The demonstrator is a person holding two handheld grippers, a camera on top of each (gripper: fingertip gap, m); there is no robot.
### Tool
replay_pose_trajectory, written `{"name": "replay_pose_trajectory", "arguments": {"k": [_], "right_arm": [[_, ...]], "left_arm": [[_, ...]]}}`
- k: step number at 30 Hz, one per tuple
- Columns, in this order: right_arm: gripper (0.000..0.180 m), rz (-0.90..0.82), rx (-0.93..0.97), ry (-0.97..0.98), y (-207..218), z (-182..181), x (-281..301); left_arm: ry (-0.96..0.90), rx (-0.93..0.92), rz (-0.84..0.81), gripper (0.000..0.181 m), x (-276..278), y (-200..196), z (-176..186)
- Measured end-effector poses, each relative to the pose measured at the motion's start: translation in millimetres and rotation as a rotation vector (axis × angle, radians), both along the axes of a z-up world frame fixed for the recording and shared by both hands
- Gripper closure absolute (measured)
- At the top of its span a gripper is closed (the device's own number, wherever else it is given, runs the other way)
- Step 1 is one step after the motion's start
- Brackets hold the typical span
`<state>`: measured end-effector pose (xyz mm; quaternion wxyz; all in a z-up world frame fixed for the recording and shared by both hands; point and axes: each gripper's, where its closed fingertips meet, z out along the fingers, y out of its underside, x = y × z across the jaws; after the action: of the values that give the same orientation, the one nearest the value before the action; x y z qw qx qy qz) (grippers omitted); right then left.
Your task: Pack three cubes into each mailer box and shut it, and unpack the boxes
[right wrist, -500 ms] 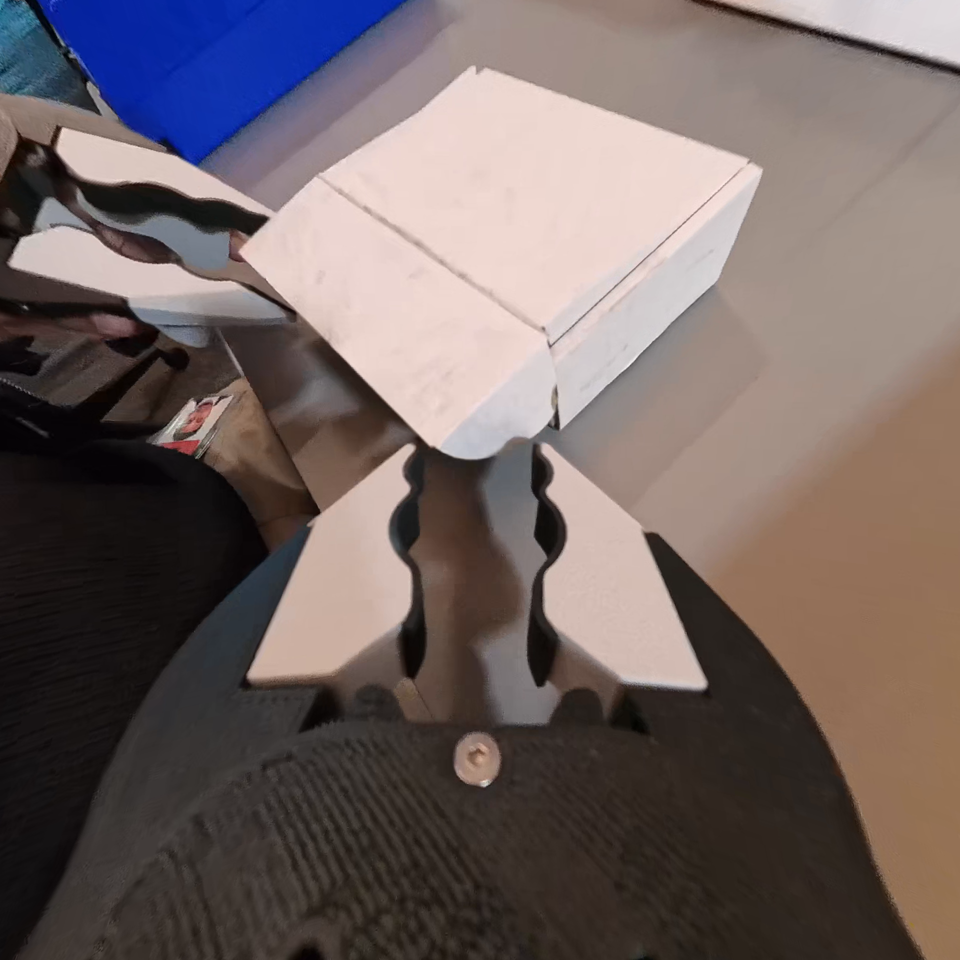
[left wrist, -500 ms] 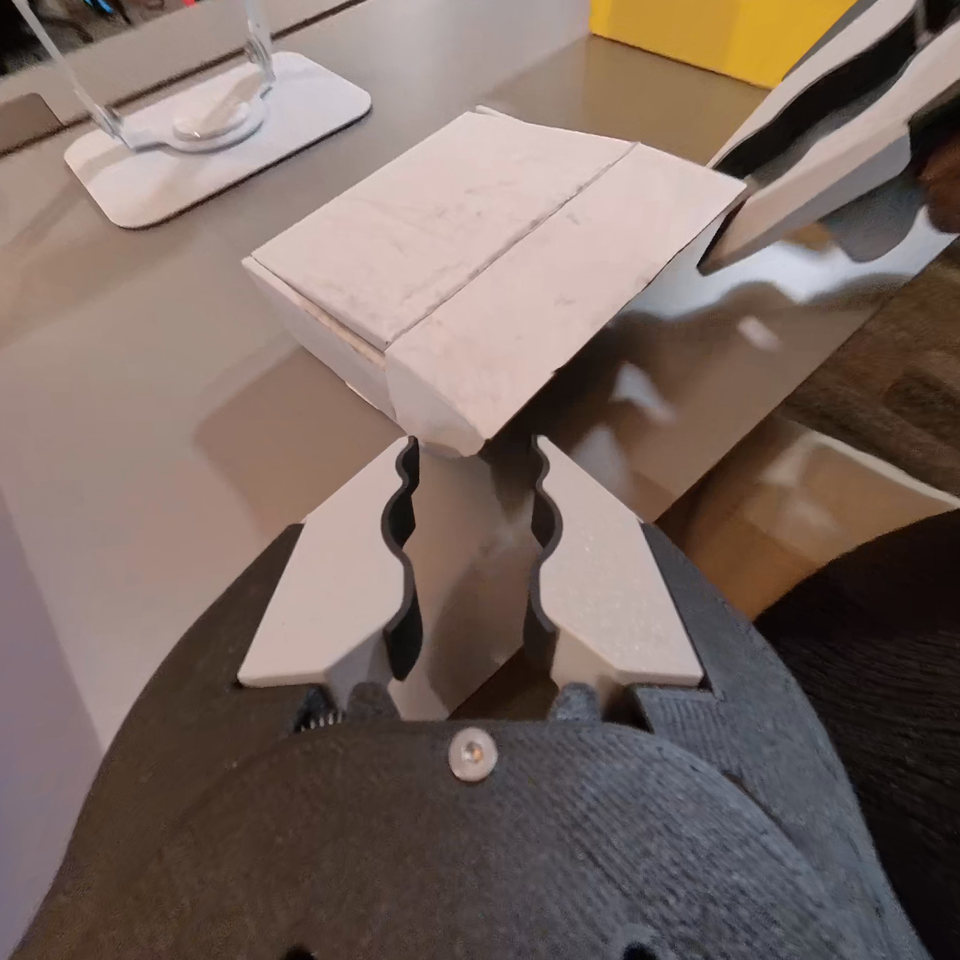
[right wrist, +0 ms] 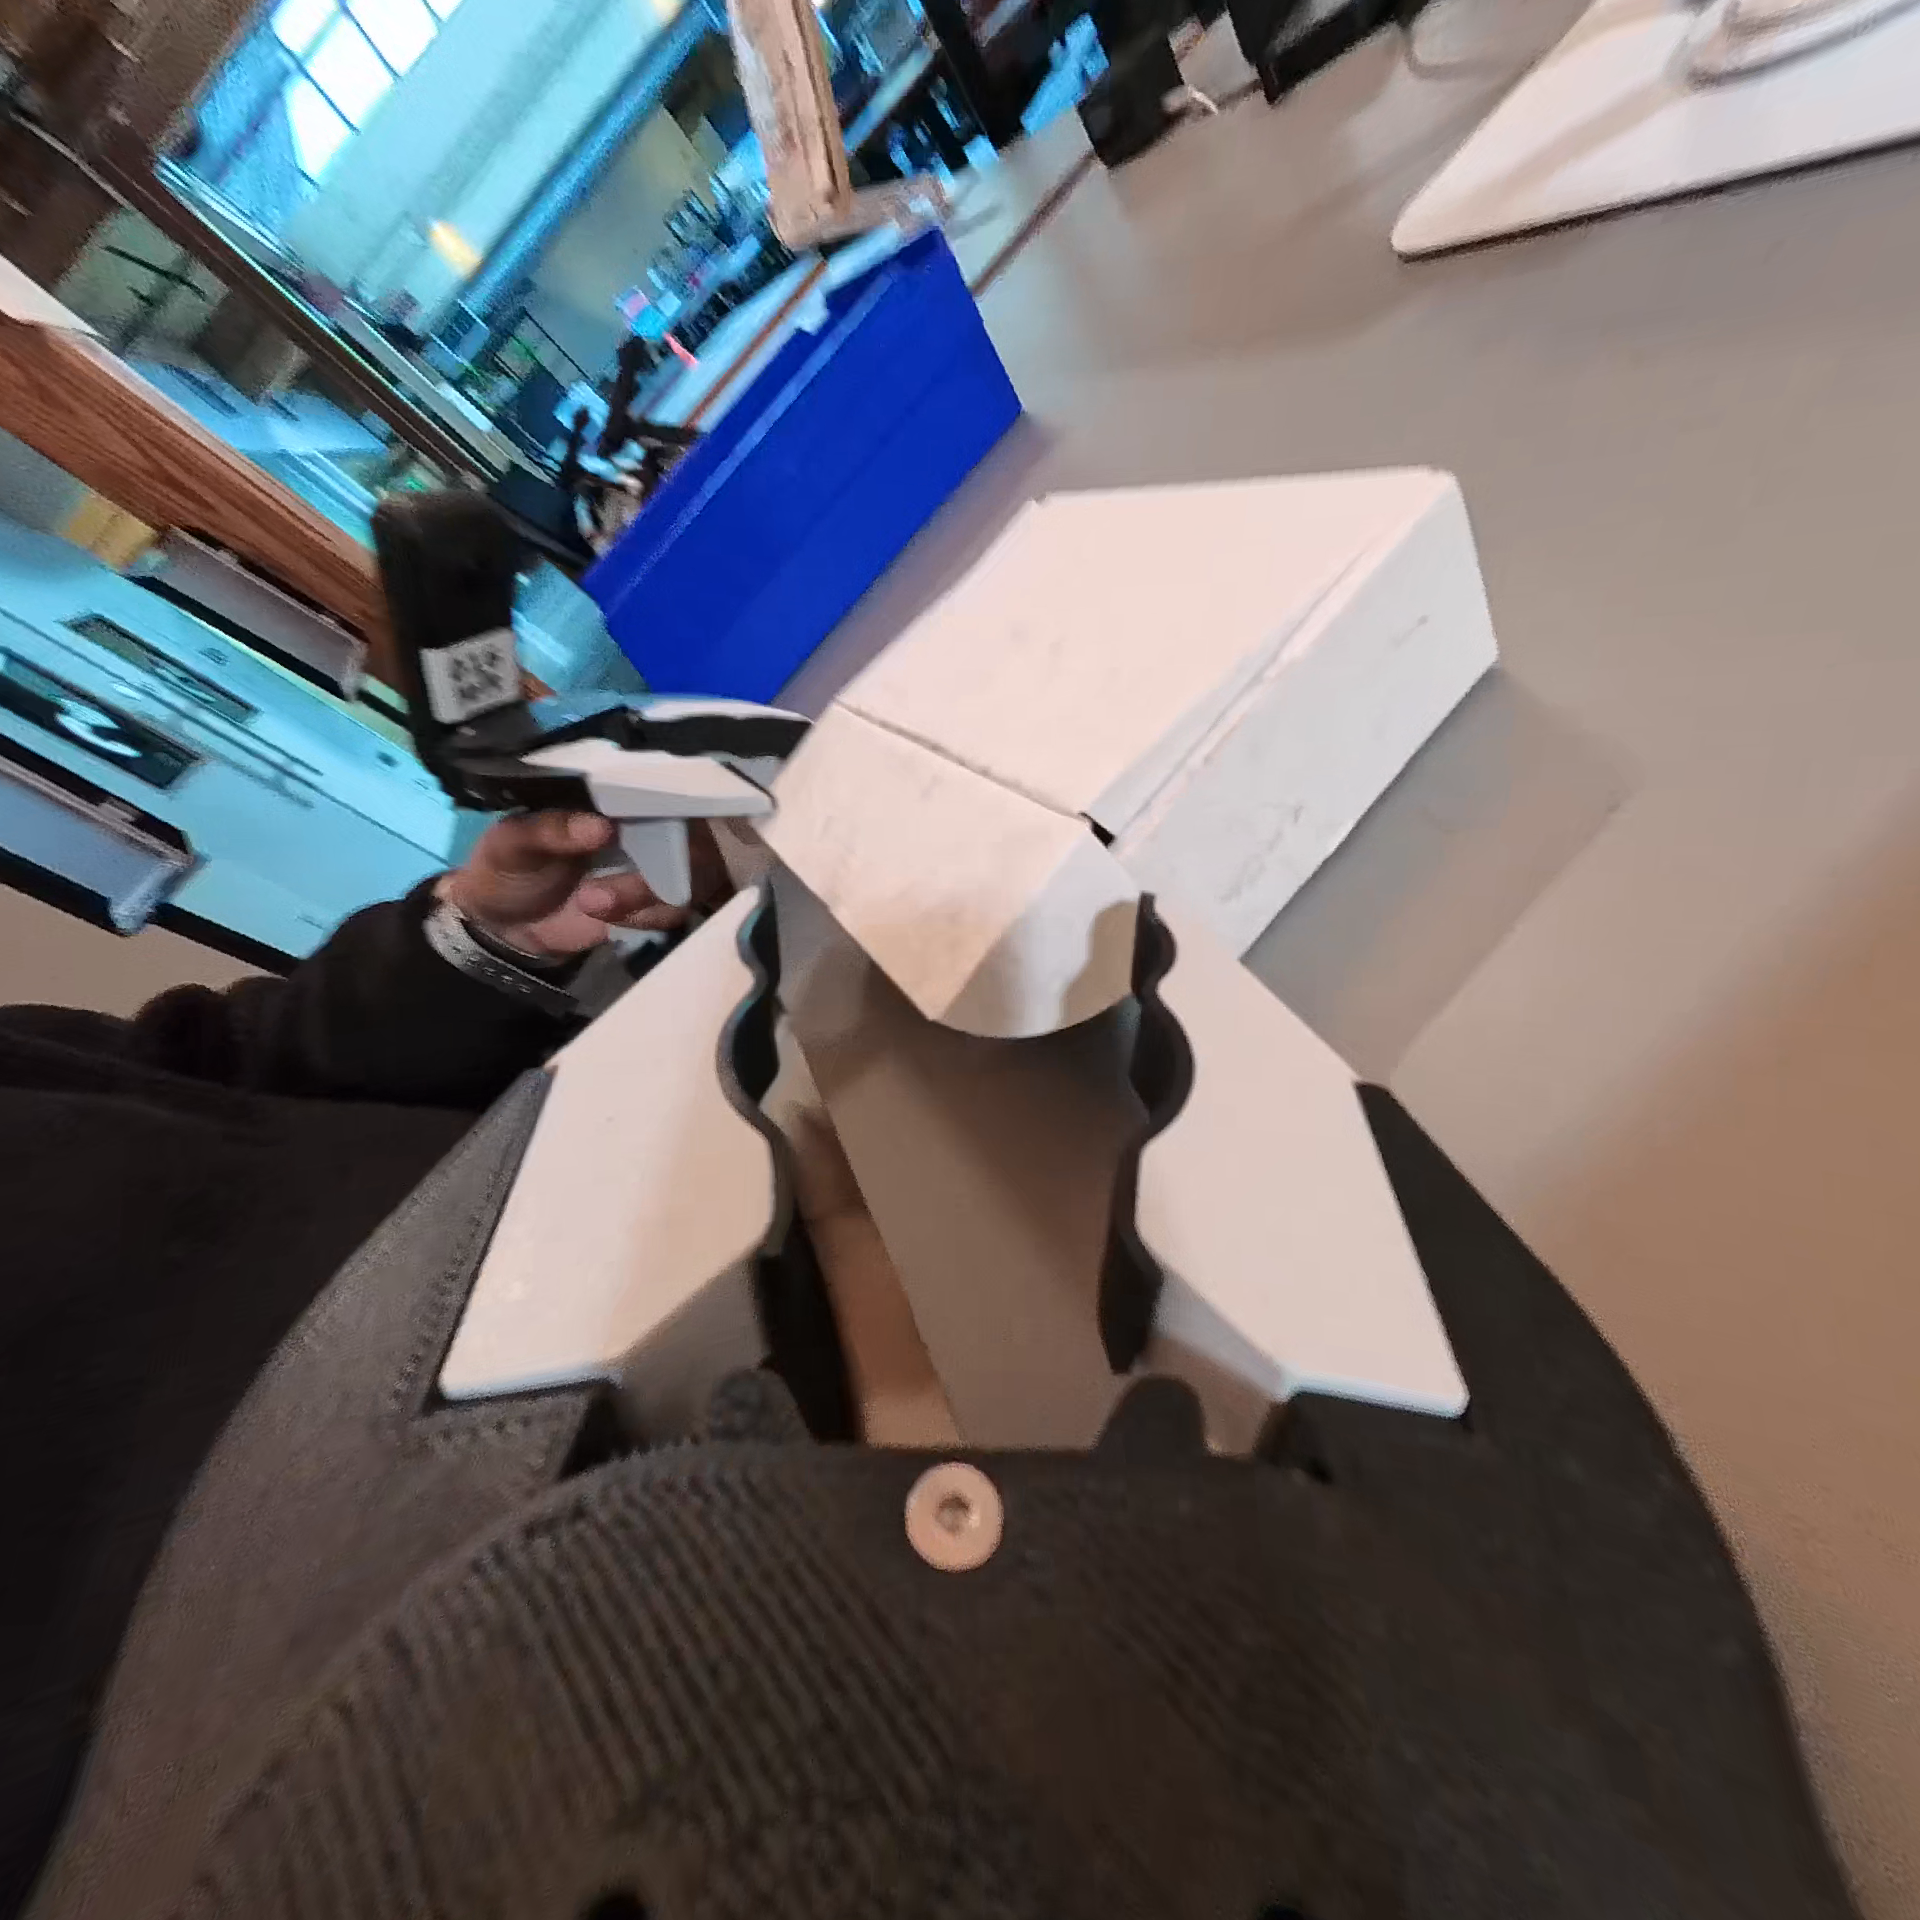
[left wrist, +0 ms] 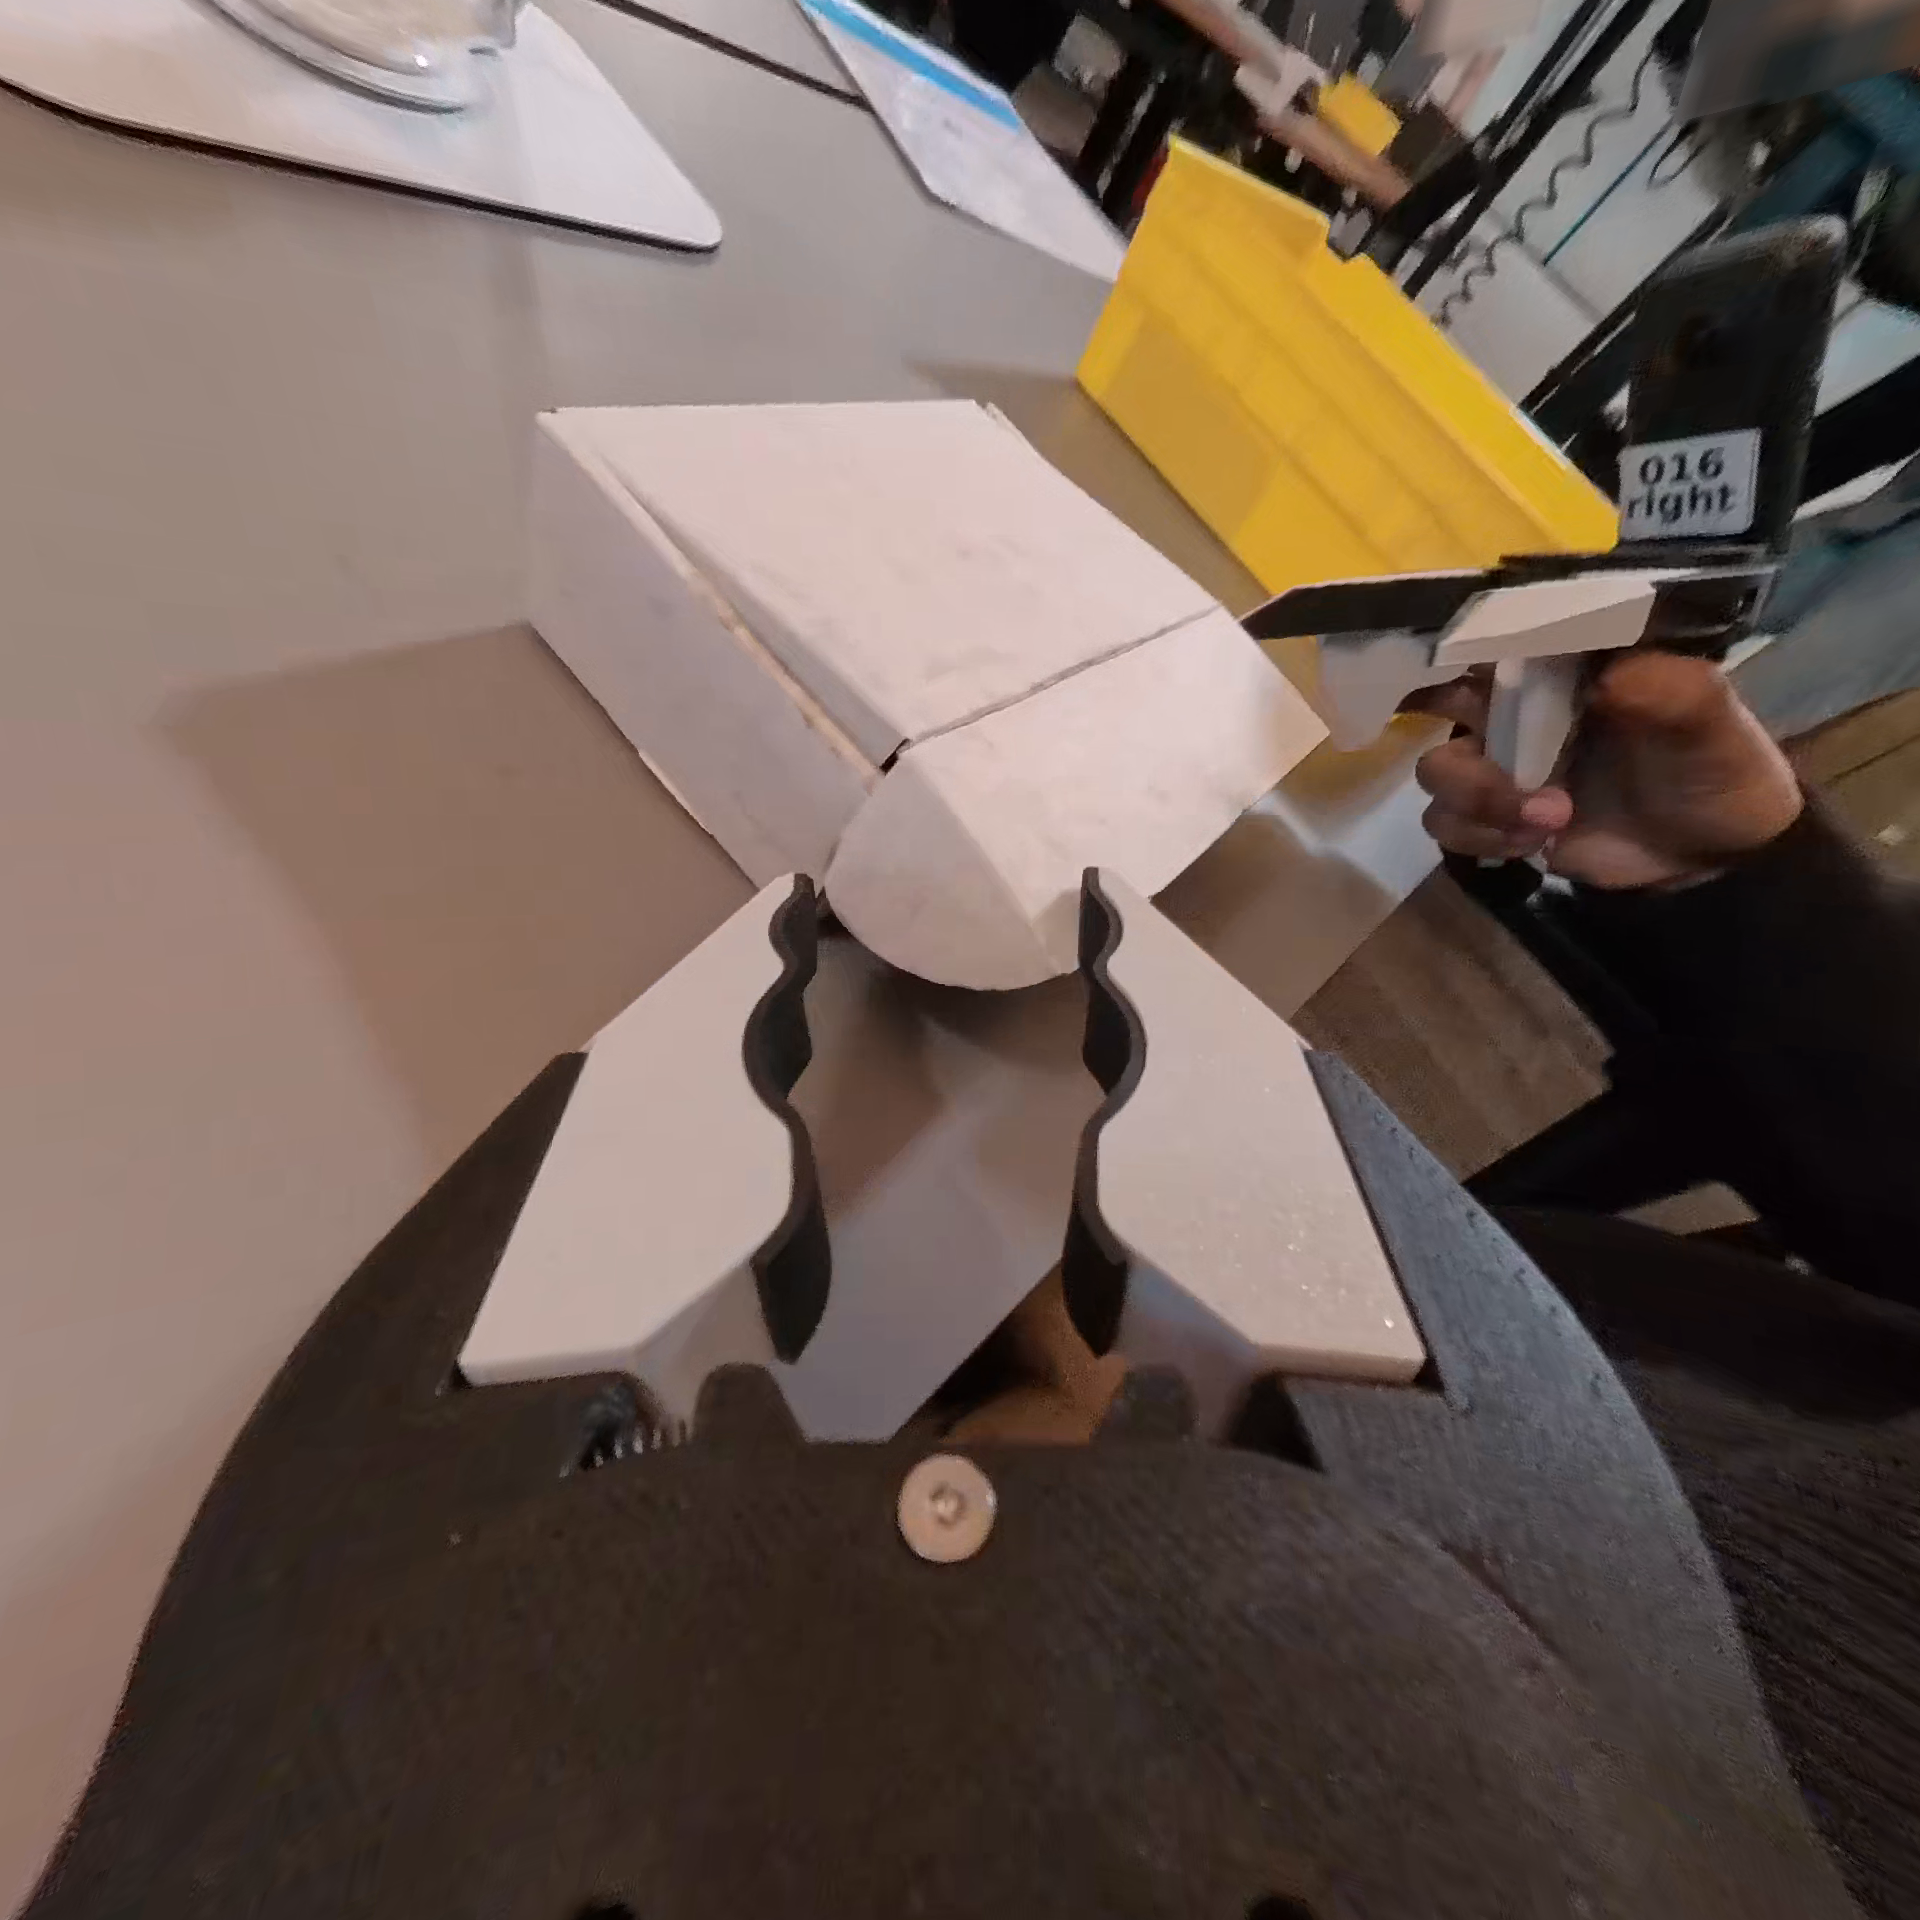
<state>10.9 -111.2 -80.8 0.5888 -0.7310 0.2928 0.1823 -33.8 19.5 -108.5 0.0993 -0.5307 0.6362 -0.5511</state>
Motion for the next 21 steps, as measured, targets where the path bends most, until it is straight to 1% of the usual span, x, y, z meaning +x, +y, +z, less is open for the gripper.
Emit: {"name": "replay_pose_trajectory", "arguments": {"k": [1, 4, 6, 8, 12, 21], "right_arm": [[0.111, -0.003, -0.045, -0.004, 3, -9, 0], [0.116, 0.015, -0.200, -0.060, 9, -36, -3], [0.116, 0.037, -0.233, -0.080, 12, -40, -7], [0.116, 0.041, -0.240, -0.086, 13, -41, -7], [0.118, 0.055, -0.211, -0.051, 11, -38, -9], [0.118, 0.037, -0.133, -0.005, 7, -25, -5]], "left_arm": [[-0.006, 0.017, -0.011, 0.132, 0, -2, -1], [-0.014, 0.025, -0.043, 0.131, -1, -11, -2], [-0.016, 0.033, -0.043, 0.133, -2, -12, -3], [-0.014, 0.027, -0.053, 0.134, -3, -12, -3], [0.007, -0.051, -0.067, 0.139, -6, -15, 1], [-0.017, -0.153, -0.111, 0.136, -11, -23, 15]]}}
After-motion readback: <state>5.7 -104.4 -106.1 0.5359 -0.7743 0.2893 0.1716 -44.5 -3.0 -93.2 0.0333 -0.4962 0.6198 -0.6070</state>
